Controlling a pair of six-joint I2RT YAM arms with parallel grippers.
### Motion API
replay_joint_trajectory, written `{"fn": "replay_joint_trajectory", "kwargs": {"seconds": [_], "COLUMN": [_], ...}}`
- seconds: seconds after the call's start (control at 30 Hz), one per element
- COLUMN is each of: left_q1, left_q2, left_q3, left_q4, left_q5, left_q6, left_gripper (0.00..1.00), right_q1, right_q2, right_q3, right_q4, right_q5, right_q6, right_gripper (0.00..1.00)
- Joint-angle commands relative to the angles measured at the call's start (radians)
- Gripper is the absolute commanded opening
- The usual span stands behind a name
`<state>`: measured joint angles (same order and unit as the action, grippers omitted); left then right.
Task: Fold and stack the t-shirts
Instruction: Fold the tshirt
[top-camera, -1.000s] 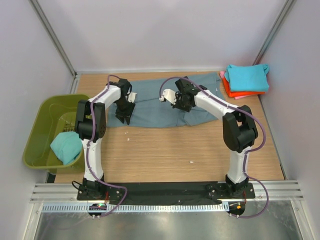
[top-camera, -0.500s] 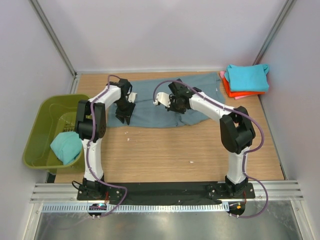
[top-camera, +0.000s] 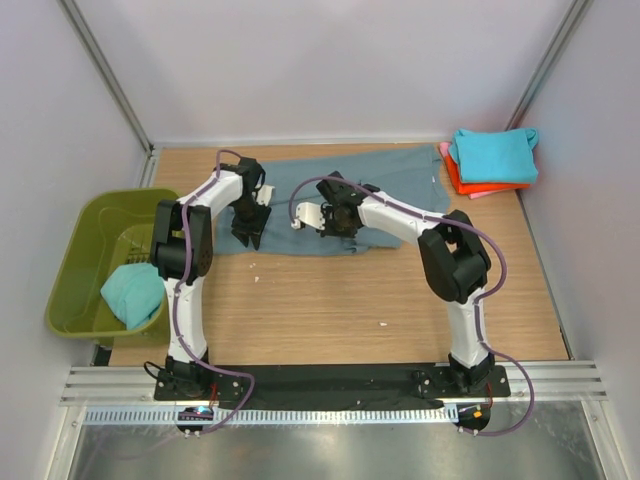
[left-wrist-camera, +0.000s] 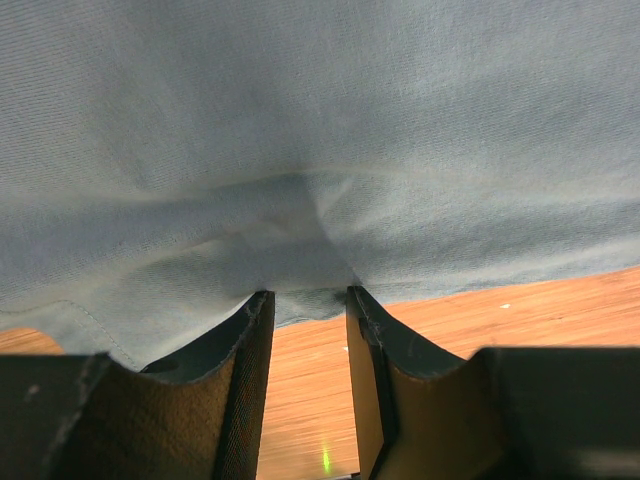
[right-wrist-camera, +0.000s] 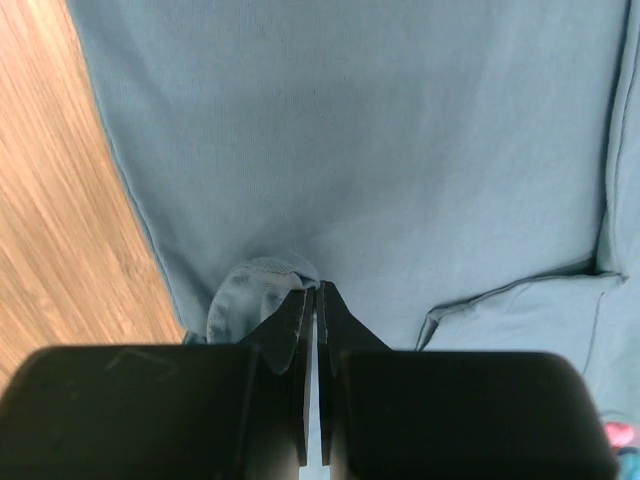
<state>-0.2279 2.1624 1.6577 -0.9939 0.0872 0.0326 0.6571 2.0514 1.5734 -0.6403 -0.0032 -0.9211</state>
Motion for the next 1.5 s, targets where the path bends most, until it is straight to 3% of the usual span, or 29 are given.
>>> {"fn": "replay_joint_trajectory", "kwargs": {"seconds": [0.0,0.13,0.17,0.27,0.4,0.47,0.7,0.9,1.1,1.47], "left_q1": [-0.004,-0.002,-0.004,-0.004,-0.004,-0.004,-0.005,-0.008,-0.03,-0.073], "left_q2": [0.062,0.066,0.07,0.074,0.07,0.066,0.043,0.053,0.071,0.077], "left_q3": [-0.039,-0.032,-0.03,-0.022,-0.015,-0.015,-0.039,-0.032,-0.016,-0.024], "left_q4": [0.081,0.077,0.077,0.074,0.067,0.064,0.061,0.048,0.038,0.038], "left_q5": [-0.001,-0.001,-0.001,0.003,0.009,0.011,0.016,-0.004,-0.038,-0.076], "left_q6": [0.004,0.003,0.003,0.003,0.0,-0.002,0.0,0.009,0.024,0.041], "left_gripper": [0.36,0.36,0.36,0.36,0.36,0.36,0.37,0.37,0.37,0.37], "right_q1": [0.024,0.035,0.033,0.027,-0.022,-0.101,-0.5,-0.696,-0.78,-0.784], "right_q2": [0.006,0.012,0.007,-0.045,-0.146,-0.186,-0.208,-0.232,-0.277,-0.278], "right_q3": [0.06,0.066,0.065,0.037,0.023,0.028,0.027,-0.166,-0.39,-0.49], "right_q4": [0.01,0.033,0.04,0.1,0.11,0.065,-0.117,-0.076,0.045,0.194], "right_q5": [0.032,0.069,0.084,0.15,0.132,0.035,-0.467,-0.676,-0.912,-0.965], "right_q6": [-0.033,-0.025,-0.016,0.034,0.143,0.251,0.56,0.767,1.008,1.128], "right_gripper": [0.06,0.15,0.26,0.39,0.43,0.48,0.53,0.54,0.53,0.52]}}
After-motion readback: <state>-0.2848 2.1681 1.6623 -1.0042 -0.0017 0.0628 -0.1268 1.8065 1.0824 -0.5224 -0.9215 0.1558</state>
